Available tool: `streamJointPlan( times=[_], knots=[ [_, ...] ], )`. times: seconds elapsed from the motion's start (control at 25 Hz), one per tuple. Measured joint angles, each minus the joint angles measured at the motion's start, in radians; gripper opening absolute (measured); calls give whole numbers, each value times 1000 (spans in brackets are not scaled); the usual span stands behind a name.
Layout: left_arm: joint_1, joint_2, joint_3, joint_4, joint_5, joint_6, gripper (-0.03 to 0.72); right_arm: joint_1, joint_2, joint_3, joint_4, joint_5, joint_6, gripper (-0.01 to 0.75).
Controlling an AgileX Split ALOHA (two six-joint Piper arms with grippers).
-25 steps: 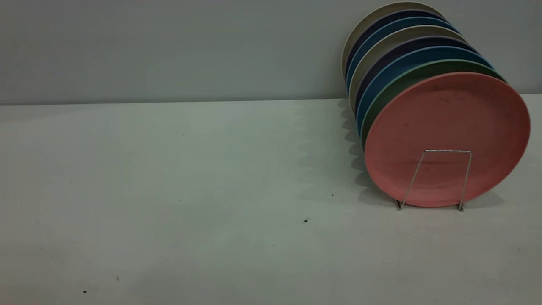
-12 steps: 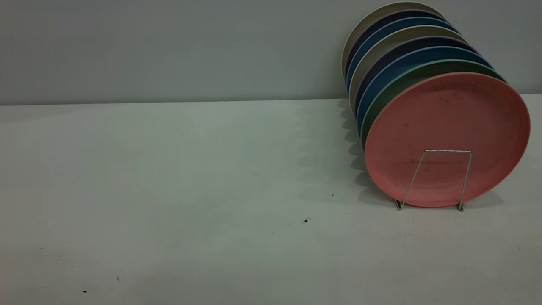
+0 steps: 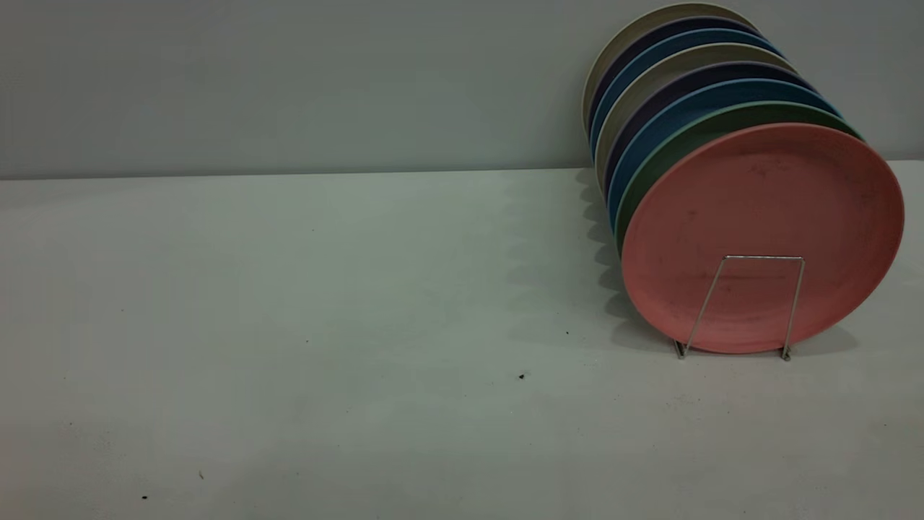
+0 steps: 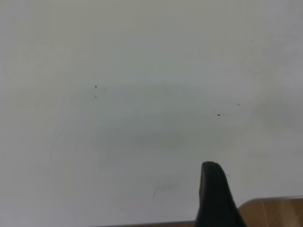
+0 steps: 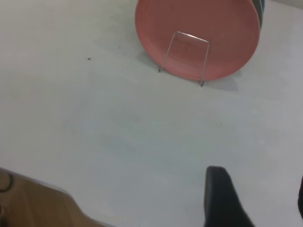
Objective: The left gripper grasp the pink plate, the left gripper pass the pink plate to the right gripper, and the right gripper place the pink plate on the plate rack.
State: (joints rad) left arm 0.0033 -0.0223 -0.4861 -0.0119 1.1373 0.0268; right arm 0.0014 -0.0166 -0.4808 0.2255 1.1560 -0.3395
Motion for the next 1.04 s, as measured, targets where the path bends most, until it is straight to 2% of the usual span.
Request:
streamJointPlan(
  times=[0.44,1.04],
  knots=[
    [0,0,0,0,0,0,484,0,0,0,-67,-4,86,402],
    [0,0,0,0,0,0,484,0,0,0,-71,-5,95,402]
  ],
)
